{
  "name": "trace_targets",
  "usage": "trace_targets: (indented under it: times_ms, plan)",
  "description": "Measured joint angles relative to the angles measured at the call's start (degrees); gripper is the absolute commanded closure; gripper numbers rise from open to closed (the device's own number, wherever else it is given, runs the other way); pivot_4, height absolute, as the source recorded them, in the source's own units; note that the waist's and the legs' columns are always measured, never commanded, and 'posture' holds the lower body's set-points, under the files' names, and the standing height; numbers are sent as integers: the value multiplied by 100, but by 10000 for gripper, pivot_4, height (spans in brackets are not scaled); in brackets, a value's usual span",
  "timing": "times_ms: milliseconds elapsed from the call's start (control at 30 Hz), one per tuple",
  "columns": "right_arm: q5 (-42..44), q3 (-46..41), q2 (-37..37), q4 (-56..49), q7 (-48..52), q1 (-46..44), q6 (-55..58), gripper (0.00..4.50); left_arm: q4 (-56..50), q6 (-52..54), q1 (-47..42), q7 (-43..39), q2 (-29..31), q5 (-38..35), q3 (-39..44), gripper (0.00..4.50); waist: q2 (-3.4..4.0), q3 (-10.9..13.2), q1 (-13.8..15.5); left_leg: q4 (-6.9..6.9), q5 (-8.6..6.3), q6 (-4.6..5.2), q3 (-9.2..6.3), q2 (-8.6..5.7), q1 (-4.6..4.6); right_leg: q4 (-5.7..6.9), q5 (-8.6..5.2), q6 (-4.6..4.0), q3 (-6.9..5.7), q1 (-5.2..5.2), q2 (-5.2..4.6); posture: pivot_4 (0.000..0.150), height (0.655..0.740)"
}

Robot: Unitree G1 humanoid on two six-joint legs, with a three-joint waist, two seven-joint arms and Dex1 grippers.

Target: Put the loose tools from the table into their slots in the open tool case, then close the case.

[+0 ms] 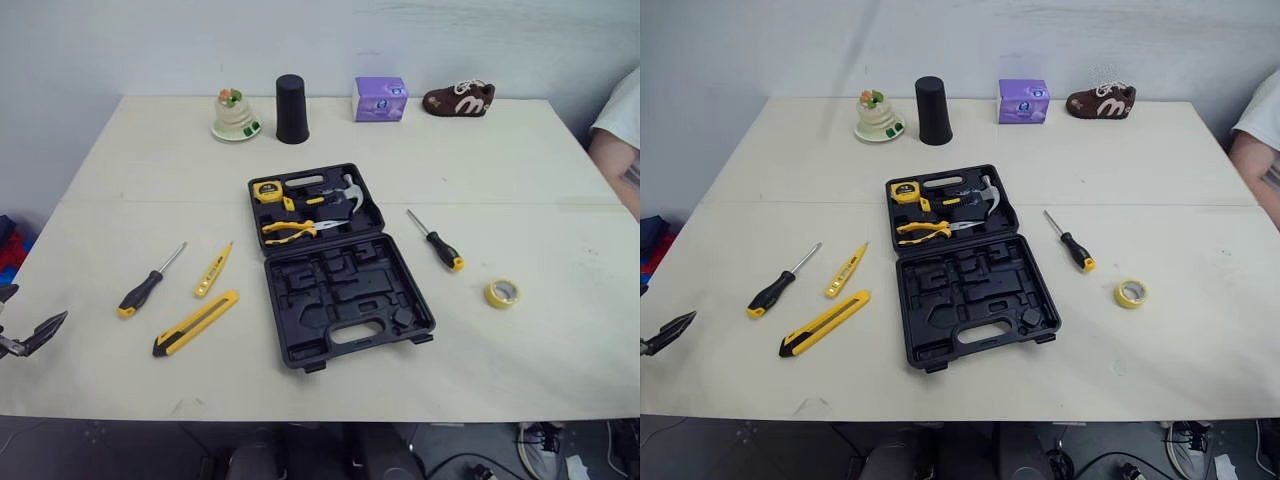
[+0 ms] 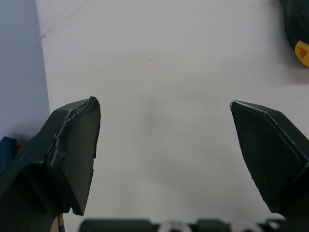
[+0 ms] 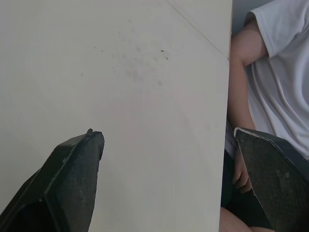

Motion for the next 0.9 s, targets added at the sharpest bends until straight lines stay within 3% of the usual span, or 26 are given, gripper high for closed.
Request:
trace_targets:
  times_ms: [100, 233, 500, 600, 833, 900]
  plan:
    - [124, 64, 132, -218, 173, -131, 266, 0, -346, 368, 5, -137, -90, -273, 30, 294, -6, -3, -10, 1, 0, 0, -3, 4, 1, 1, 0, 0, -1, 4, 3, 1500, 7400]
    - [465, 643, 501, -1178, 715, -628, 991, 0, -1775, 1255, -62, -388, -353, -859, -203, 294, -4, -2, -11, 6, 3, 1, -2, 7, 1, 9, 4, 6, 4, 6, 6, 1500, 7400]
    - [771, 1482, 662, -3237, 812, -1219, 2554, 0, -4123, 2822, -295, -164, -485, -1155, -1061, 294, 18, 2, 42, 7, 29, 24, -5, 1, -5, 10, 3, 8, 9, 2, 13, 1500, 7400]
    - [576, 2169, 858, -3792, 557, -1896, 3231, 9140, -4692, 3549, -771, 259, -725, -1126, -1625, 9519, 17, 3, 22, 12, 30, 26, 0, -3, -5, 14, 8, 17, 13, 1, 13, 1500, 7400]
    - [-523, 3803, 1633, -4026, -108, -3708, 3940, 44941, -4928, 4583, -1659, 1076, -1358, -617, -2893, 41968, 17, 3, 37, 15, 39, 17, 5, 0, -24, 18, 7, 15, 16, -23, 30, 1500, 7400]
    - [-881, 4210, 1942, -3987, -328, -4101, 4058, 45000, -4908, 4855, -1864, 1327, -1503, -451, -3110, 43815, 16, 3, 41, 20, 39, 18, 7, -1, -26, 22, 7, 15, 17, -24, 29, 1500, 7400]
